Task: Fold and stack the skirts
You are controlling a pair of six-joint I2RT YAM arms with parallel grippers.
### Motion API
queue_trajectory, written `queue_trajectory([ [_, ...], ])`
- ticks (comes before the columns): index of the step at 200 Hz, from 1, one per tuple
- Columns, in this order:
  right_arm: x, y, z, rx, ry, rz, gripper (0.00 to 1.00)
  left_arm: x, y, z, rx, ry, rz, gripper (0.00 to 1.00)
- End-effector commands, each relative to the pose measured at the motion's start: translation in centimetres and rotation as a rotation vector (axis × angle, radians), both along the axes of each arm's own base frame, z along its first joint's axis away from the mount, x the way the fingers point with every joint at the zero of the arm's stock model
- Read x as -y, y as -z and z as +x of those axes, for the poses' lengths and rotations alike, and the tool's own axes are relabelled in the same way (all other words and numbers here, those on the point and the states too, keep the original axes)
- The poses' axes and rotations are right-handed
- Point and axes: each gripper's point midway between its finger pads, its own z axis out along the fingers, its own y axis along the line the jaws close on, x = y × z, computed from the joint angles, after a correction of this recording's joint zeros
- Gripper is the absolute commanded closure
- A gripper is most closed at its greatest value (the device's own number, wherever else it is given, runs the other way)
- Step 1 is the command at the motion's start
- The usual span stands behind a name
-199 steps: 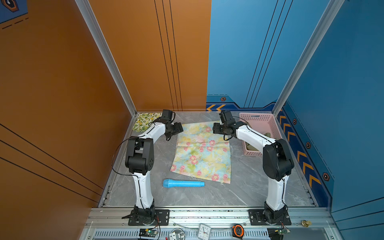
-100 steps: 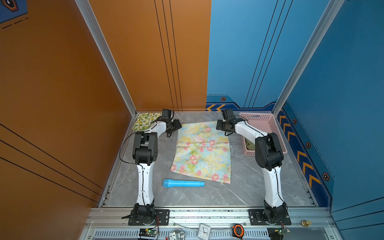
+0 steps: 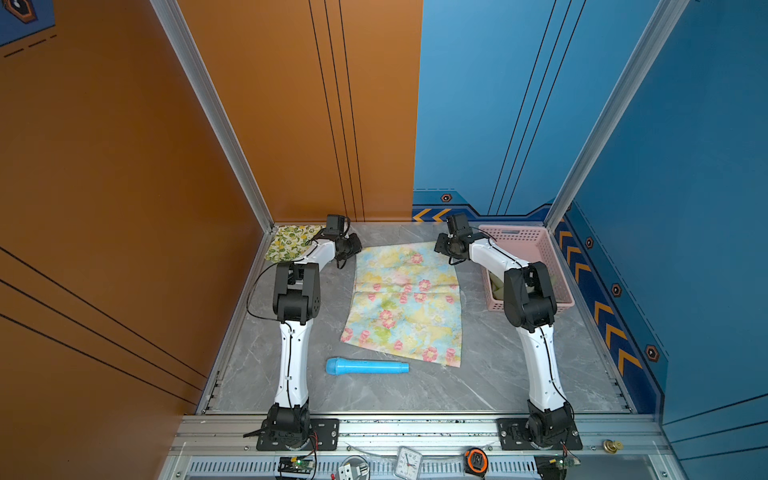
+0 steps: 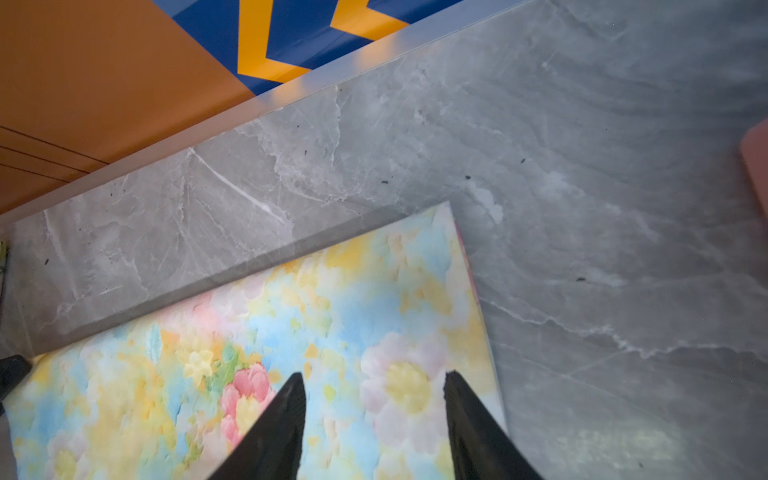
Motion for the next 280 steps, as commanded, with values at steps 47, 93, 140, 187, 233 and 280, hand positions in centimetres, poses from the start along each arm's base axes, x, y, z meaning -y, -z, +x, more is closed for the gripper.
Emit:
queue_trajectory([
  [47, 1.8, 0.5, 3.3, 0.035, 0.133, 0.066, 0.45, 1.4, 0.3, 0.5, -0.012, 0.029, -0.036, 1.0],
  [93, 3.0, 0.1, 4.8, 0.088, 0.184, 0.043, 0.45, 1.7, -0.3, 0.3, -0.008, 0.041, -0.035, 1.0],
  [140, 3.6, 0.8, 5.8, 0.09, 0.193, 0.07, 0.46, 1.9, -0.8, 0.2, -0.008, 0.043, -0.047, 1.0],
  [187, 3.5, 2.7, 6.4, 0.051, 0.148, 0.121, 0.5, 2.0, -0.7, 0.2, -0.01, 0.045, -0.057, 1.0],
  [233, 3.2, 2.6, 7.5, 0.082, 0.112, 0.117, 0.71, 2.4, -0.8, 0.2, -0.005, 0.049, -0.057, 1.0],
  [280, 2.7, -1.8, 9.8, 0.209, 0.069, 0.179, 1.0, 2.3, -3.6, 1.1, 0.052, 0.046, -0.059, 1.0],
])
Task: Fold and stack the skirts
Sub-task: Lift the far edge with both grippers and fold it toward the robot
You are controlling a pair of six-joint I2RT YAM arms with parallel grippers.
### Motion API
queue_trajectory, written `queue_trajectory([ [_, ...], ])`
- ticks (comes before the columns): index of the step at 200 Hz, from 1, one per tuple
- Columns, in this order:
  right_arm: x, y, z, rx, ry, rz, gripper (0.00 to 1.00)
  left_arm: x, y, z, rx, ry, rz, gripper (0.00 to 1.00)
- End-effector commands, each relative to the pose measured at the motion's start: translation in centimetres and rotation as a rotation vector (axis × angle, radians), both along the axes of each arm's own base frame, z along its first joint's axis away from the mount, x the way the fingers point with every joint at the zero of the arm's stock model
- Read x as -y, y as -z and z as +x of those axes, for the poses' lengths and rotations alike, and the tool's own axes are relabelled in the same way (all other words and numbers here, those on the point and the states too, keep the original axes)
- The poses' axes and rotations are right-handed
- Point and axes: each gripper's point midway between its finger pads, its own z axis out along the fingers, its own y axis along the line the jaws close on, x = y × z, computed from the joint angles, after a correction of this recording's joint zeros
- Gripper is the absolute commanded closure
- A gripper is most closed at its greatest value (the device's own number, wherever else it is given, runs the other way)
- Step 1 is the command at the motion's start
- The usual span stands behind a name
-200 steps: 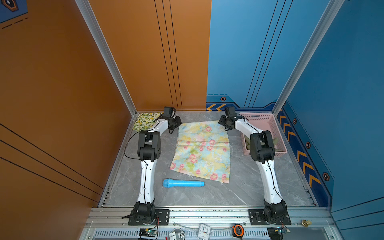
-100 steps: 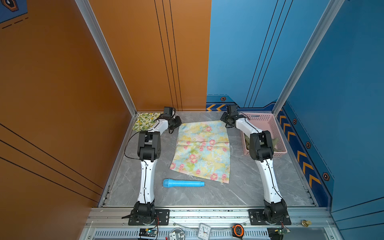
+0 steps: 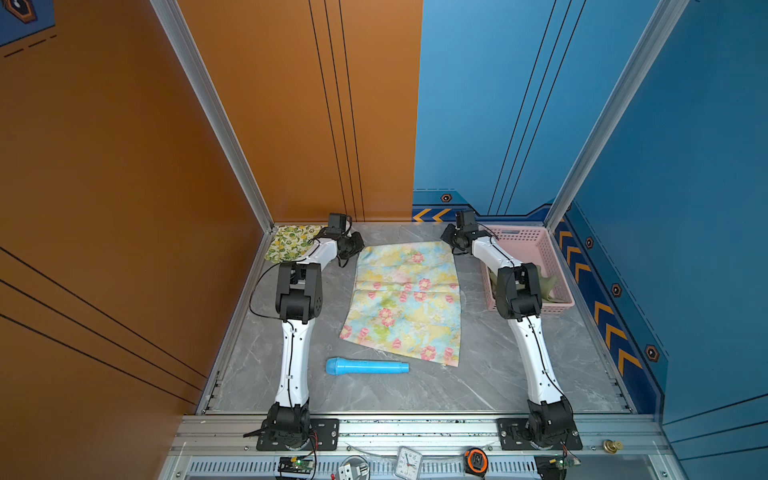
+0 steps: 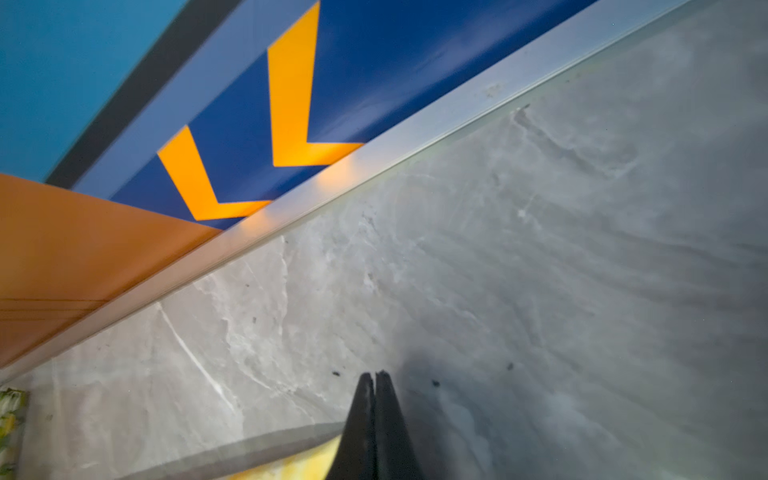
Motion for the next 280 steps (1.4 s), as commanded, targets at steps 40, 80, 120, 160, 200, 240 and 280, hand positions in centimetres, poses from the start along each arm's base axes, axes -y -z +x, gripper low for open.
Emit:
queue_trajectory([
  [40, -0.7, -9.3, 1.9, 0.216, -0.064, 0.021, 1.0, 0.9, -7.2, 1.0, 0.116, 0.029, -0.04, 1.0],
  [80, -0.8, -14.4, 1.2, 0.29, -0.091, 0.016, 1.0, 1.1, -10.7, 0.5, 0.175, 0.055, -0.043, 1.0],
  [120, -0.7, -18.4, -0.5, 0.327, -0.103, 0.012, 1.0, 1.0, -13.5, -1.1, 0.217, 0.089, -0.026, 1.0],
  [160, -0.5, -21.8, -3.9, 0.362, -0.124, -0.001, 1.0, 1.0, -15.0, -3.5, 0.248, 0.132, -0.017, 1.0],
  [200, -0.8, -23.5, -9.1, 0.379, -0.152, -0.015, 1.0, 0.6, -15.6, -6.6, 0.268, 0.159, -0.004, 1.0],
  [240, -0.9, -21.5, -13.4, 0.337, -0.173, -0.056, 1.0, 0.1, -14.3, -9.4, 0.264, 0.166, 0.008, 1.0],
  [280, -0.6, -18.2, -16.8, 0.272, -0.177, -0.076, 1.0, -0.2, -12.3, -11.6, 0.227, 0.158, 0.03, 1.0],
])
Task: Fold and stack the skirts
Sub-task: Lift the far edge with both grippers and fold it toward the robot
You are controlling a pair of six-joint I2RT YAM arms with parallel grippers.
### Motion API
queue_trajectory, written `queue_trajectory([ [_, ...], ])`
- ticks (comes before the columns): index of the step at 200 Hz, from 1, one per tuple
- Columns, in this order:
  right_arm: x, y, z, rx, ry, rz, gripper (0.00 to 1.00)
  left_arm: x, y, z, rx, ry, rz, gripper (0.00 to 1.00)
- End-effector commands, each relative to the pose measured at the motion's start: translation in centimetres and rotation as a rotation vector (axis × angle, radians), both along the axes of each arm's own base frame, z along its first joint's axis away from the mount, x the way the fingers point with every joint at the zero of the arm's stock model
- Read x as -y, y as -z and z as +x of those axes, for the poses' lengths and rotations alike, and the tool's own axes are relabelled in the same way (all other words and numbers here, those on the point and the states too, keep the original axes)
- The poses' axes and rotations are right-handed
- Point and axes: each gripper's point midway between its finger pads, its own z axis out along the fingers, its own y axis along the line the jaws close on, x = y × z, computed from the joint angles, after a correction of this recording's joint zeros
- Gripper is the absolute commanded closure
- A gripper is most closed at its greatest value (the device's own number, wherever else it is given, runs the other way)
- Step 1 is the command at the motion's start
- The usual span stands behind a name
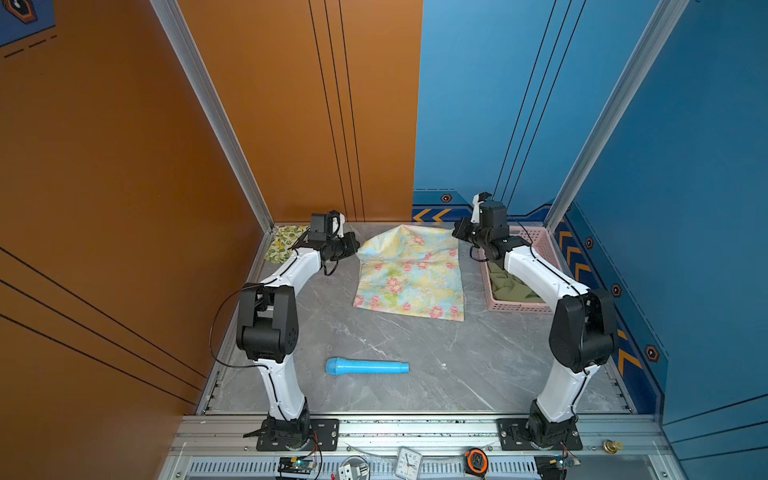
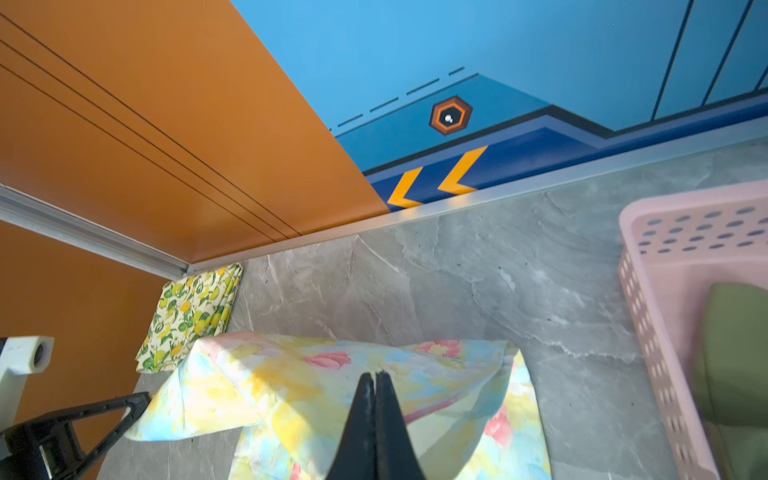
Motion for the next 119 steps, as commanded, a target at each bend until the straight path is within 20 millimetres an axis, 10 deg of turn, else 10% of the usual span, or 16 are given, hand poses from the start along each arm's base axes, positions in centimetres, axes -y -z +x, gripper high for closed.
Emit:
queue_trajectory([
  [1, 0.6, 0.2, -1.7, 0.018, 0.011, -0.027, 1.0, -0.4, -0.8, -0.8, 0.046, 0.007, 0.014, 1.0],
  [78, 1.5, 8.2, -8.0, -0.121, 0.007, -0.048, 1.0, -0.9, 4.8, -5.5, -0.041, -0.094, 0.009, 1.0],
  [89, 1.5, 9.6, -9.1, -0.146, 0.003, -0.047, 1.0, -1.1, 6.3, -6.9, -0.067, -0.128, 0.011, 0.78],
  [100, 1.5, 10.9, -10.3, -0.181, -0.006, -0.043, 0.72, -1.4, 7.0, -7.8, -0.087, -0.155, 0.008, 0.49],
  [119, 2.0, 12.6, -11.9, -0.252, 0.024, -0.061, 0.35, -1.8, 7.4, -8.8, -0.115, -0.188, 0.004, 0.31],
])
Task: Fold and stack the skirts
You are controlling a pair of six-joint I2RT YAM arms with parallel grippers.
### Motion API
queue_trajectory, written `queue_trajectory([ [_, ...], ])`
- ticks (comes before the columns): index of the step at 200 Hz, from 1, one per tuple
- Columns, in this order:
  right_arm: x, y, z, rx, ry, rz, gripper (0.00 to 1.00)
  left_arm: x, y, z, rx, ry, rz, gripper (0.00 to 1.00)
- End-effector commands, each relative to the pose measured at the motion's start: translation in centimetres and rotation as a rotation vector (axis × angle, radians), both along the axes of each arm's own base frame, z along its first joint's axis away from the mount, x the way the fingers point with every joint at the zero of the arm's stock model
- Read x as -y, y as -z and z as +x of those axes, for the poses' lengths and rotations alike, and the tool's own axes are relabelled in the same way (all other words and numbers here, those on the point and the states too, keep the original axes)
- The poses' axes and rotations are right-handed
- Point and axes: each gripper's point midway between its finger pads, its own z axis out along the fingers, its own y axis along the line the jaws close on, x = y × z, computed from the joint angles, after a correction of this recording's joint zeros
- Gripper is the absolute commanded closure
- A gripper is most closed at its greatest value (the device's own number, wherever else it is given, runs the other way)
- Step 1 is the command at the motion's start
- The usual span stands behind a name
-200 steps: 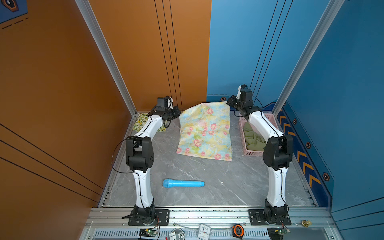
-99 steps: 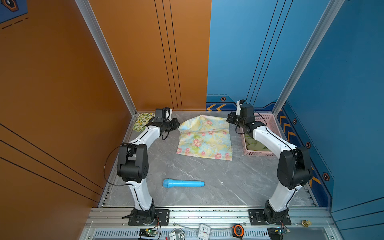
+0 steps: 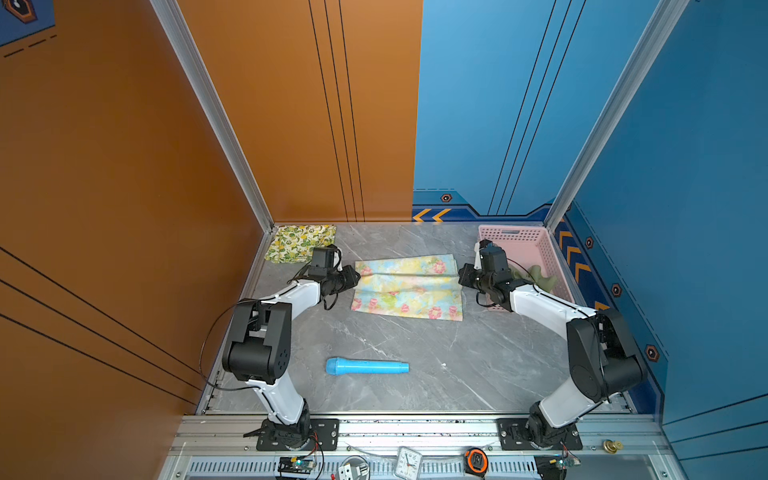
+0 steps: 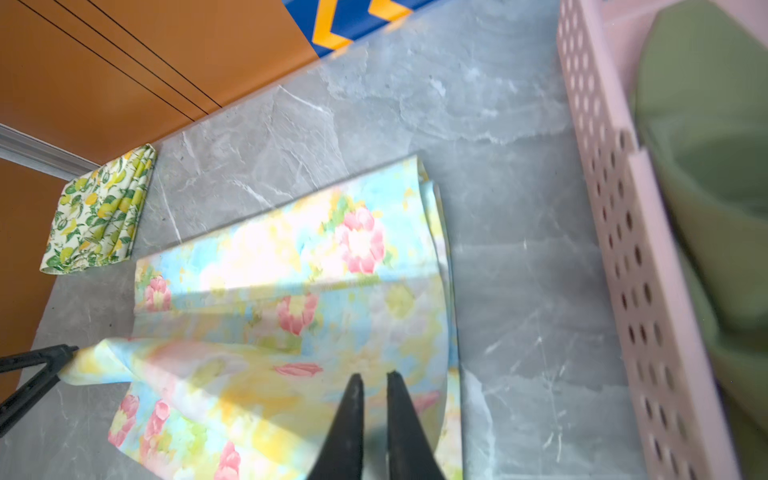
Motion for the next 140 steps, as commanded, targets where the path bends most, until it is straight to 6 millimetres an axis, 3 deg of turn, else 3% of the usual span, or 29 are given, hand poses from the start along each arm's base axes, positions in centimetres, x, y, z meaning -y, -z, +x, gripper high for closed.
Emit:
queue_trajectory([
  [1, 0.4, 0.6, -1.6, -0.033, 0.034, -0.003, 0.35, -0.9, -0.6, -0.3, 0.02, -0.089, -0.003, 0.3],
  [22, 0.4, 2.0, -3.0, -0.1, 0.053, -0.016, 0.31, -1.4, -0.3, -1.2, -0.027, -0.118, 0.026, 0.25],
  [46, 0.4, 3.3, -4.0, -0.182, 0.089, -0.051, 0.35, -1.4, 0.0, -1.4, -0.077, -0.125, 0.034, 0.26],
  [87, 0.6, 5.3, -5.0, -0.287, 0.134, -0.106, 0.49, -0.5, 1.2, -1.8, -0.154, -0.094, 0.057, 0.39],
  [140, 0.3, 7.2, -6.5, -0.362, 0.122, -0.144, 0.53, 0.7, 3.1, -3.5, -0.241, -0.051, 0.091, 0.51],
])
